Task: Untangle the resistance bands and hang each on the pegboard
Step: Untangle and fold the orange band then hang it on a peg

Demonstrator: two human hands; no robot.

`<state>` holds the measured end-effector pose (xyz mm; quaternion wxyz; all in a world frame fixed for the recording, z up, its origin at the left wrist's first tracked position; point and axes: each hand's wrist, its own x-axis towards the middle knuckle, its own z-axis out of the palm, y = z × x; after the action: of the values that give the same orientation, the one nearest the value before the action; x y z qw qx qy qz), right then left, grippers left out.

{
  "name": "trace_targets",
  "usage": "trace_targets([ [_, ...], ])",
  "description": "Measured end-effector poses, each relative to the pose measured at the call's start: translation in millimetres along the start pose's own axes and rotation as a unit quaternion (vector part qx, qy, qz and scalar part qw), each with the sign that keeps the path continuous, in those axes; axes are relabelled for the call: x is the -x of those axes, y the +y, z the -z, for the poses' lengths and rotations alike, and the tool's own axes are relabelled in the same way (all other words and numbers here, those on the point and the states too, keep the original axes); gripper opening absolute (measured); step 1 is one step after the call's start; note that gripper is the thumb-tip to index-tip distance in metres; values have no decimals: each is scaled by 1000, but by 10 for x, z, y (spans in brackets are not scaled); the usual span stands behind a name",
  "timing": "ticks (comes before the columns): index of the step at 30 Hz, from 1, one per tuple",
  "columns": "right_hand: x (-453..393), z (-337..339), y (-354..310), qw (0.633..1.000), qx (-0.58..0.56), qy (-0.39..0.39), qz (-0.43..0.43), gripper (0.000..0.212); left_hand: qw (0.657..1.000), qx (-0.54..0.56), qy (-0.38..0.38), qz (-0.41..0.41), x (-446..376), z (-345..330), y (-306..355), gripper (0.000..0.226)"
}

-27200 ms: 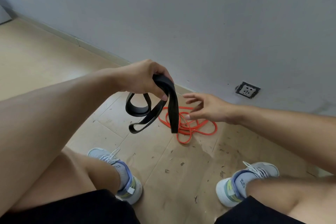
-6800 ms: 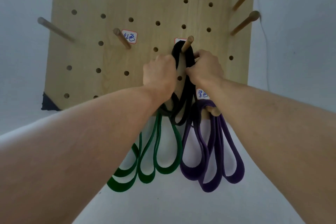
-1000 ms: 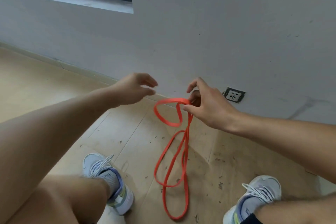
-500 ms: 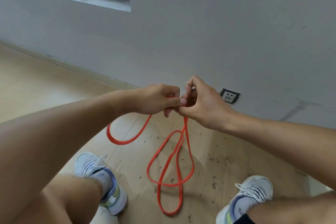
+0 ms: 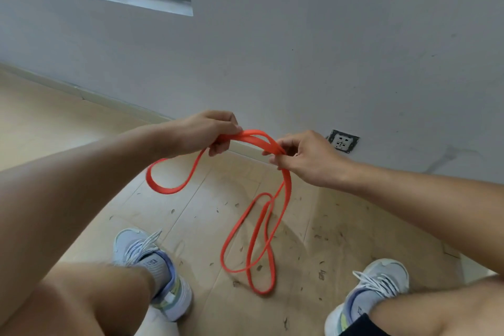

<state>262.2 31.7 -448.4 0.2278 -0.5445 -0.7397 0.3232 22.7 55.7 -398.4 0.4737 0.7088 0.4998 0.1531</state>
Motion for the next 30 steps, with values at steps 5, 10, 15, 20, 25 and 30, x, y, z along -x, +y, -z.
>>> trace_targets([
  [5, 6, -10, -59, 998, 52, -7, 45, 8, 1000, -14, -25, 0, -18, -135, 127, 48],
  [10, 14, 14, -32, 999, 29, 6, 19, 6, 999, -32, -30, 8, -105, -187, 82, 33],
  [15, 21, 55, 14, 1000, -2, -4, 16, 15, 997, -64, -23, 28, -103, -176, 50, 35],
  [20, 27, 62, 0, 1000, -12, -19, 17, 21, 984, -177, -11, 15, -73, -169, 69, 39],
  [25, 24, 61, -32, 1000, -13, -10, 13, 17, 974, -225, 9, -9, -88, -160, 65, 42],
  [30, 22, 75, -11, 1000, -30, -2, -5, 12, 978, -196, 30, -71, -103, -146, 33, 39],
])
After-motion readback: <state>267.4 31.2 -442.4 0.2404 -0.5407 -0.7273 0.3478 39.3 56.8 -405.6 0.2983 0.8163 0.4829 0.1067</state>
